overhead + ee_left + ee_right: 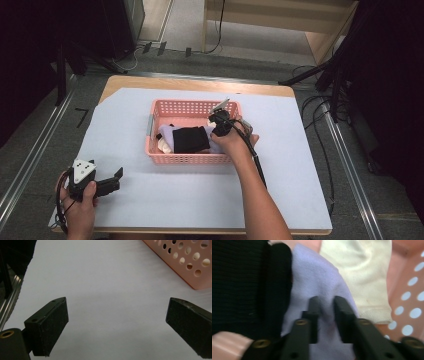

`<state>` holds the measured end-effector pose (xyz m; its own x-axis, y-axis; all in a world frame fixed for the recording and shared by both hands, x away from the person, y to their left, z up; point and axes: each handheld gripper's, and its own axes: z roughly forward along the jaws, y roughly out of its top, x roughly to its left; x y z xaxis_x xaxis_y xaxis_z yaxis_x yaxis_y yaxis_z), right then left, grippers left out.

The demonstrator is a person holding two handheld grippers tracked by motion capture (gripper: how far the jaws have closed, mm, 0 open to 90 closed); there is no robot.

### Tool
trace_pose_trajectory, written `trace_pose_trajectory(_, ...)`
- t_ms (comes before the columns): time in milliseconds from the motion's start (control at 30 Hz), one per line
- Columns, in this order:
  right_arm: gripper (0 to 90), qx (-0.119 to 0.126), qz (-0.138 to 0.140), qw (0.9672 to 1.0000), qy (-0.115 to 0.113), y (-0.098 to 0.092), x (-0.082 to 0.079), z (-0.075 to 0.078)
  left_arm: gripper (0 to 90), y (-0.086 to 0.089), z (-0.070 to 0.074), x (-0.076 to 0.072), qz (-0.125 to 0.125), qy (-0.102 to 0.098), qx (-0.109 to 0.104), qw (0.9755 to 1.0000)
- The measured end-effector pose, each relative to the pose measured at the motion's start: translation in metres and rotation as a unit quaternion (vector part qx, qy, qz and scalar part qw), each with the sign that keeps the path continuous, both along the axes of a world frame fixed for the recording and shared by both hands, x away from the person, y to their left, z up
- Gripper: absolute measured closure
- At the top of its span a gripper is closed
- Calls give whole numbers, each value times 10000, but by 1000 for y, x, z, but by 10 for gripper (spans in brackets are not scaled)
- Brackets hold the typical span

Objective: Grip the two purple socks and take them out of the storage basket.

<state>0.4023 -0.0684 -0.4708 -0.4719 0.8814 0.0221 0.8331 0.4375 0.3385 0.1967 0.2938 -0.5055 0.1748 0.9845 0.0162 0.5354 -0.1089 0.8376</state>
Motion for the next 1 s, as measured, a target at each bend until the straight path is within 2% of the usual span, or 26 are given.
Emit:
trace_pose_trajectory(67, 878, 239, -68, 9997, -54, -3, -2, 2, 51, 0, 0, 0, -3, 7, -3, 10000)
trace_pose_trajectory(200, 891, 611, -60, 9974, -372, -12, -9, 8, 51, 0, 0, 0, -3, 2, 0, 10000)
trace_pose_trajectory(267, 892, 895, -139, 9941, -593, -17, -12, 15, 51, 0, 0, 0, 3, 3, 2, 10000)
trace_pose_trajectory(333, 891, 1076, -215, 9901, -870, -22, -15, 23, 51, 0, 0, 0, 8, 19, 11, 10000)
trace_pose_trajectory(467, 892, 1711, -318, 9727, -1537, -34, -24, 46, 51, 0, 0, 0, 0, 35, 58, 10000)
trace_pose_trajectory(633, 891, 2186, -329, 9498, -2212, -45, -34, 64, 51, -1, 0, 0, -3, 24, 64, 10000)
trace_pose_trajectory(667, 891, 2314, -338, 9425, -2389, -47, -36, 68, 51, 0, 0, 0, -11, 25, 72, 10000)
trace_pose_trajectory(767, 891, 2493, -381, 9258, -2814, -50, -40, 76, 51, 0, 0, 0, -9, 22, 78, 10000)
trace_pose_trajectory(900, 890, 2532, -289, 9064, -3369, -50, -46, 80, 51, 0, 0, 0, -5, 11, 75, 10000)
trace_pose_trajectory(967, 890, 2607, -234, 8944, -3626, -50, -49, 80, 51, -1, 0, 0, 12, 15, 42, 10000)
trace_pose_trajectory(1000, 890, 2666, -221, 8863, -3781, -51, -50, 80, 51, 0, 0, 0, 14, 11, 40, 10000)
